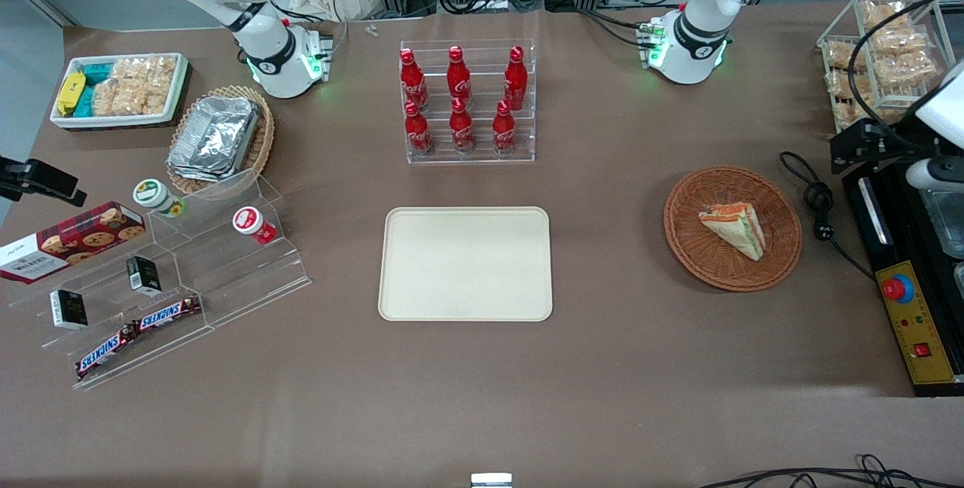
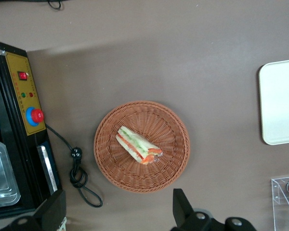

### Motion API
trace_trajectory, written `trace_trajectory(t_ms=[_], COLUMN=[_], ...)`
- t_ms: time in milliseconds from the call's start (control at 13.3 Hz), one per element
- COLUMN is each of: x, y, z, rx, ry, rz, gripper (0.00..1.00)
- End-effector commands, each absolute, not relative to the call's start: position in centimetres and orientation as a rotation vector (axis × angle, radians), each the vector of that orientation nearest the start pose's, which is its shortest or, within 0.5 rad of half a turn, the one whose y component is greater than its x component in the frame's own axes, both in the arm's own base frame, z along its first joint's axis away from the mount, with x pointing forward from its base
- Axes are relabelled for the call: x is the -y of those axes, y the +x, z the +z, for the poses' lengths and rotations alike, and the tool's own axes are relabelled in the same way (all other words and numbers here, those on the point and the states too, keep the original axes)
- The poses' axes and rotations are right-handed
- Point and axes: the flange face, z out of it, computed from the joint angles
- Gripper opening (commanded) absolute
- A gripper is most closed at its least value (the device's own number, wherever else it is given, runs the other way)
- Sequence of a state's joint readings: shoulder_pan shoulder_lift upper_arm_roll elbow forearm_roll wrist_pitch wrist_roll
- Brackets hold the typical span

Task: Place sandwich from basket to tray
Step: 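Move the left gripper down over the wrapped sandwich in the wicker basket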

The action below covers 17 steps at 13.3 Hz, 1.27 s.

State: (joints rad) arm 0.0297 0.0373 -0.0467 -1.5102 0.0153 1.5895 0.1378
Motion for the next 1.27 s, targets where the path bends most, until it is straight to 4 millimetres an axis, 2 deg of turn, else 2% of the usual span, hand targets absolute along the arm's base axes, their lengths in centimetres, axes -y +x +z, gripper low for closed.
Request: trace_trajectory(t_ms=[0, 75, 150, 300, 375, 450, 525, 600, 750, 900, 1050, 1200], x=[0.3, 0.3, 0.3, 0.0, -0.1, -1.0, -2.7, -2.9, -3.1, -2.9, -2.0, -1.7], y=[56.2, 56.3, 56.2, 55.7, 55.5, 55.0, 54.4, 53.9, 53.3, 53.8, 54.9, 55.3], z=[63.6, 63.3, 62.7, 60.8, 59.5, 57.4, 54.7, 52.1, 46.3, 42.0, 39.1, 37.2], rx=[-0.242, -0.234, -0.153, 0.345, 0.45, 0.612, 0.813, 0.969, 1.204, 1.475, 1.664, 1.713], ry=[-3.123, -3.124, -3.124, -3.108, -3.091, -3.06, -3.02, -3.009, -2.921, -2.796, -2.681, -2.652], rz=[0.031, 0.054, 0.089, 0.15, 0.149, 0.161, 0.137, 0.064, 0.033, 0.017, 0.007, -0.002], gripper=[1.0, 1.0, 1.0, 1.0, 1.0, 1.0, 1.0, 1.0, 1.0, 1.0, 1.0, 1.0])
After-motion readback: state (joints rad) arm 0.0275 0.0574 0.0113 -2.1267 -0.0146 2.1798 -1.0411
